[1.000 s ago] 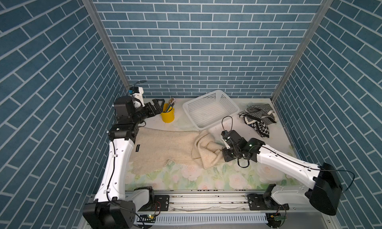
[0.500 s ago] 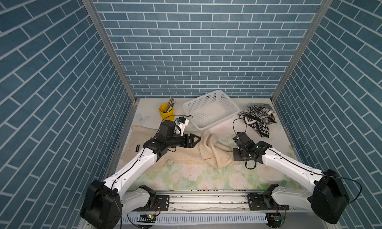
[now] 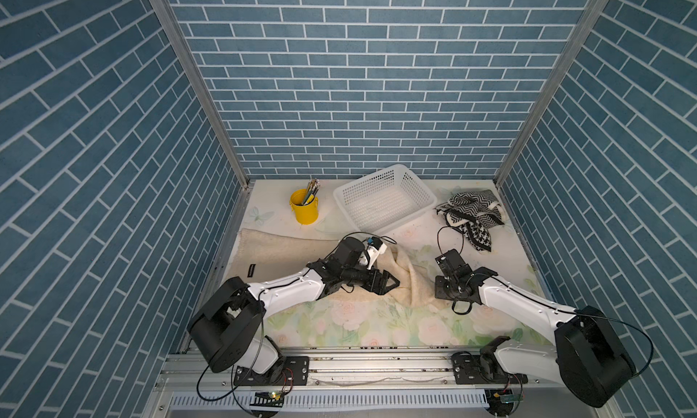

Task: Roll up the scarf and place it into the basket
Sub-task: Flatten out the scarf at the center of the board.

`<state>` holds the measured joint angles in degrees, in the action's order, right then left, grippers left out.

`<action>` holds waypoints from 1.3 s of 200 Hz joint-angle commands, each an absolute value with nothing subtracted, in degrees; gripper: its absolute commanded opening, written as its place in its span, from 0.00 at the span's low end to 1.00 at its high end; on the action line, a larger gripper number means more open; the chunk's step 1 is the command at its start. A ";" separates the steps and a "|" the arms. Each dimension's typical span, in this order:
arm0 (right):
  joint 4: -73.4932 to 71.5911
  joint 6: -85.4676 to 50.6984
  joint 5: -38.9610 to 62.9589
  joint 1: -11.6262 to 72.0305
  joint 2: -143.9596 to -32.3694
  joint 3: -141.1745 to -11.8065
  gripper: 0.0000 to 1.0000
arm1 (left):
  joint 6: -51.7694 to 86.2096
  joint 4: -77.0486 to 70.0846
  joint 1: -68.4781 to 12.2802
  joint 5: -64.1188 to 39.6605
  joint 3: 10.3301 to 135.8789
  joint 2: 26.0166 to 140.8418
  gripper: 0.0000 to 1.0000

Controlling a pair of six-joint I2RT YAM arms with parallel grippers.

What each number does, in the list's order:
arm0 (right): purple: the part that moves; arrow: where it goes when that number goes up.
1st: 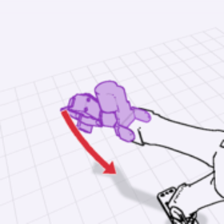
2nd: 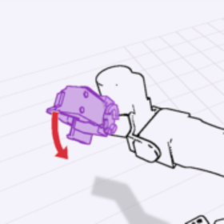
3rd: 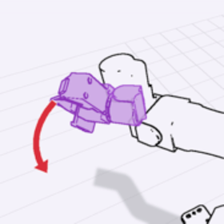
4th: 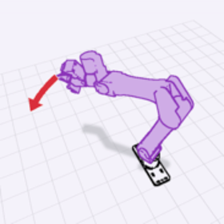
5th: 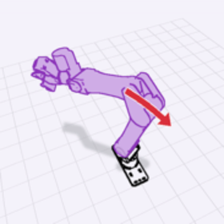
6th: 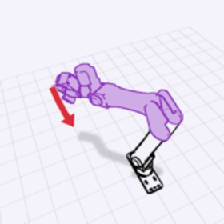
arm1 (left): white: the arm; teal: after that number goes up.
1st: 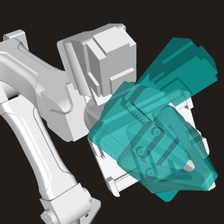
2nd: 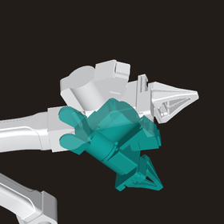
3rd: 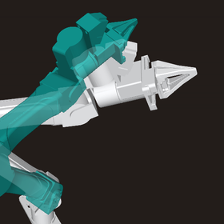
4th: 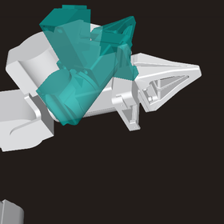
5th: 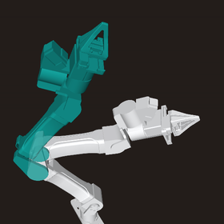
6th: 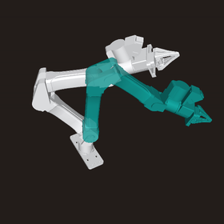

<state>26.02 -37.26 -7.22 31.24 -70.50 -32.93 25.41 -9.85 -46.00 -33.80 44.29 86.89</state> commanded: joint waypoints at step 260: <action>23.75 -34.72 -4.30 28.22 -66.08 -31.77 0.00 | 19.52 -13.45 -50.19 -38.50 50.40 105.62 0.11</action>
<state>23.27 -35.97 -4.56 28.53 -67.48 -31.11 18.96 -11.68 -50.04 -37.52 48.05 102.96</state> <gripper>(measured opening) 0.057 0.288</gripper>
